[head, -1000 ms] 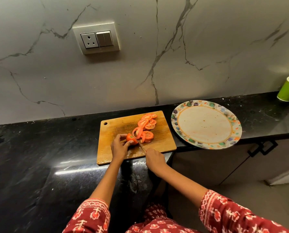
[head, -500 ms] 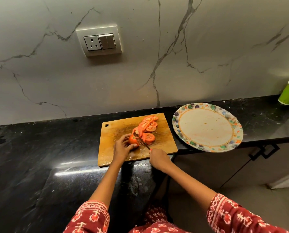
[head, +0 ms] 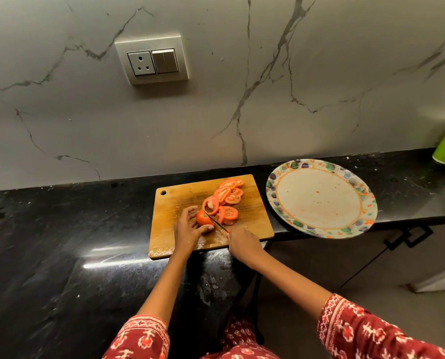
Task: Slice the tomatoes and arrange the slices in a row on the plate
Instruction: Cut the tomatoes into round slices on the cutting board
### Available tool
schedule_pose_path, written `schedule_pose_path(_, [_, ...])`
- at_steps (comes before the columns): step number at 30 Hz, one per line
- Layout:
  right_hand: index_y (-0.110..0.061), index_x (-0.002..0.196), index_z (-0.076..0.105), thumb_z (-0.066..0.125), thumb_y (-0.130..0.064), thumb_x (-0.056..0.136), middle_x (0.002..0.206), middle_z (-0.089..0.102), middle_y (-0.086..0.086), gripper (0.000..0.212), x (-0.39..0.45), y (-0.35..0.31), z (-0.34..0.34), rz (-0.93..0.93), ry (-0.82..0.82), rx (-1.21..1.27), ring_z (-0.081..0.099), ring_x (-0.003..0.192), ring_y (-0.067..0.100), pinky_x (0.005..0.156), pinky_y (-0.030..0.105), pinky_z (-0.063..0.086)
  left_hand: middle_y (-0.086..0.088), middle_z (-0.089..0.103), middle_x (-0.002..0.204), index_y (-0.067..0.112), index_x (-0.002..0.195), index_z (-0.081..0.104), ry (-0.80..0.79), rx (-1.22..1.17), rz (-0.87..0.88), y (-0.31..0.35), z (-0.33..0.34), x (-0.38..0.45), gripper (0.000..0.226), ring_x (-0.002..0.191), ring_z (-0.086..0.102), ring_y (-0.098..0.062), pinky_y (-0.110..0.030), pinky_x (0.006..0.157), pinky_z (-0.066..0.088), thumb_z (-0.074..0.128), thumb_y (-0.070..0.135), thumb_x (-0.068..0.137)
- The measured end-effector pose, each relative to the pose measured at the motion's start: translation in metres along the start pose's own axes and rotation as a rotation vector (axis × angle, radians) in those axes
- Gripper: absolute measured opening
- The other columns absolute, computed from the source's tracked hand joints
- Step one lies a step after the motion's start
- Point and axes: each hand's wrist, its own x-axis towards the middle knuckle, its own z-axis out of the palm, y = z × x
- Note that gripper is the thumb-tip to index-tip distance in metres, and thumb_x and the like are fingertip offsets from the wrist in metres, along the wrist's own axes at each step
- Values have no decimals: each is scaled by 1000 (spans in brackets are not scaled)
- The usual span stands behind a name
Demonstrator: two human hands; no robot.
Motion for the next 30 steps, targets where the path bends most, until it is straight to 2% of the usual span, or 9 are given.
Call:
schedule_pose_path(3, [-4, 116, 52, 33, -15, 100, 115, 60, 17, 28, 4, 2, -1, -19, -6, -20, 58, 107, 36, 81, 39, 45, -14, 54, 122, 3, 121, 50, -24, 19, -14, 0, -3, 3, 67, 112, 52, -20, -26, 87, 47, 81, -1, 61])
schedule_pose_path(8, [-4, 118, 49, 32, -9, 99, 116, 60, 14, 25, 6, 4, -2, -10, 6, -76, 59, 108, 33, 82, 38, 46, -15, 58, 117, 10, 107, 58, -54, -25, -89, 2, -10, 6, 56, 107, 57, -22, -18, 74, 50, 82, -2, 59])
schedule_pose_path(12, [-2, 117, 48, 33, -2, 96, 115, 61, 15, 26, 7, -2, -1, -26, 10, -109, 60, 107, 31, 83, 38, 48, -12, 58, 115, 7, 110, 57, -37, -20, -102, 3, -16, 3, 55, 98, 58, -18, -14, 66, 52, 81, -3, 61])
schedule_pose_path(16, [-1, 116, 49, 34, -4, 96, 116, 61, 16, 25, 12, 0, -1, 6, -11, -49, 59, 108, 33, 84, 37, 47, -11, 59, 113, 10, 106, 59, -68, 10, -81, 1, -13, -4, 53, 110, 56, -25, -20, 77, 53, 82, -1, 60])
schedule_pose_path(18, [-1, 116, 50, 34, -7, 98, 117, 60, 17, 26, 12, 0, 1, 9, -31, 7, 58, 109, 34, 84, 38, 46, -13, 58, 116, 8, 109, 58, -30, 57, -86, 1, -20, -4, 55, 110, 56, -25, -27, 82, 51, 82, 1, 60])
schedule_pose_path(21, [-6, 118, 51, 34, -16, 100, 118, 58, 15, 27, 8, 5, 1, 14, -65, 62, 56, 109, 34, 84, 39, 46, -13, 56, 117, 5, 119, 52, 12, 66, -118, 3, -25, -2, 65, 104, 57, -24, -29, 85, 49, 82, 3, 62])
schedule_pose_path(23, [-6, 117, 52, 34, -20, 100, 117, 58, 17, 28, 7, 8, 0, 19, -77, 131, 56, 109, 35, 82, 37, 44, -13, 57, 118, 6, 118, 50, 26, 64, -91, 6, -21, -2, 66, 106, 57, -25, -27, 85, 49, 82, 4, 61])
schedule_pose_path(26, [-1, 109, 54, 34, -23, 101, 111, 59, 20, 31, 6, 5, -7, 18, -42, 239, 56, 103, 37, 72, 34, 38, -12, 61, 113, 10, 105, 57, 37, 109, -2, 9, -11, -3, 49, 106, 58, -22, -14, 76, 48, 81, 5, 63])
schedule_pose_path(30, [2, 104, 54, 32, -25, 101, 105, 60, 25, 36, 5, 4, -13, 1, 10, 306, 57, 96, 39, 68, 33, 35, -15, 62, 113, 4, 109, 61, 53, 122, 39, 8, -1, -5, 46, 102, 57, -17, -11, 72, 47, 78, 1, 66])
